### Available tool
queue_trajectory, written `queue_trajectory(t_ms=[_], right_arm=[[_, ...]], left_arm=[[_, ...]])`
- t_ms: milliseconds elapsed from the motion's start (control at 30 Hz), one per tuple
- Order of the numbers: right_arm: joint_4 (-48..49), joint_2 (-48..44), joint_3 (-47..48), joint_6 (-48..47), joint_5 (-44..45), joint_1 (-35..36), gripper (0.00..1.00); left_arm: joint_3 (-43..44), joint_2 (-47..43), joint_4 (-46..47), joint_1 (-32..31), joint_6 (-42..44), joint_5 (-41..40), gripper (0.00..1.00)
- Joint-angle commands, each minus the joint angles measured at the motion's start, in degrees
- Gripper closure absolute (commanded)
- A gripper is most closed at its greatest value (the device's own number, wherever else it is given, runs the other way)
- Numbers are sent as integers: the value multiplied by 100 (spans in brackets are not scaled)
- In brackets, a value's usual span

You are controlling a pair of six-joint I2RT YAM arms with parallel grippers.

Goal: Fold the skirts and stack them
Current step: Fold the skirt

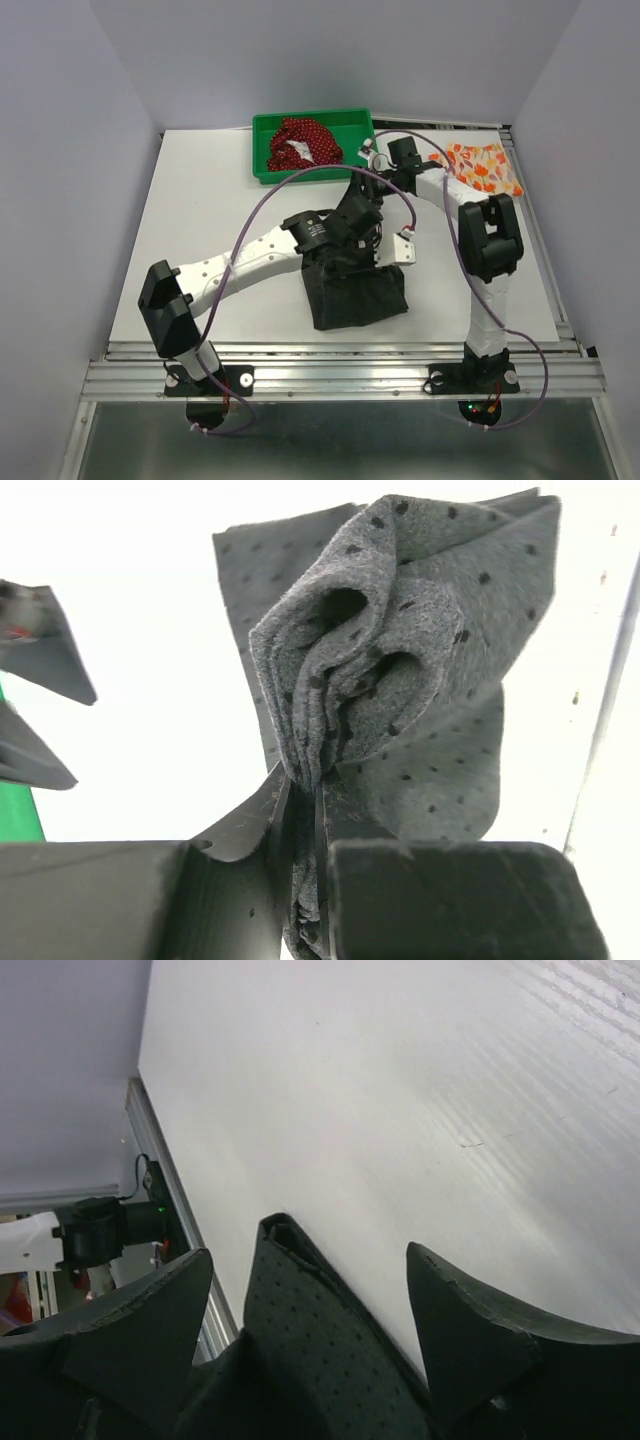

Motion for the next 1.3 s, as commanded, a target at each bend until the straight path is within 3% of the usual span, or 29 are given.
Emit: queue_trajectory(t_ms=[0,100,267,400,633,767,933,1133,1267], right_arm=[[-225,-830,-957,331,-655,33,19],[-373,-1032,-1942,69,-919,86,26],[-1822,-866,-2611,-766,-1482,86,30],[-2807,-148,-3068,-1812,-1097,139,31],[-2125,434,-3386,-1078,160,139,28],[-1571,750,-2799,-549,687,139,27],[-832,892,-1375,225,1101,139,26],[-717,1164,232,620,1084,139,26],[-1085,937,525,428,882,139,26]], left_arm=[[286,-385,-254,-199,-327,-1,100],[110,-499,-167,-401,-459,-185,100],[-127,-412,-70,-612,-863,-300,100],[-285,-315,176,-613,-969,-597,100],[-338,-51,369,-429,-1022,-1256,100],[-348,115,537,-43,-969,-1565,100],[-355,134,686,407,-759,-1504,100],[-514,-129,1063,416,-705,-1933,100],[-593,-463,1319,337,-749,-2259,100]])
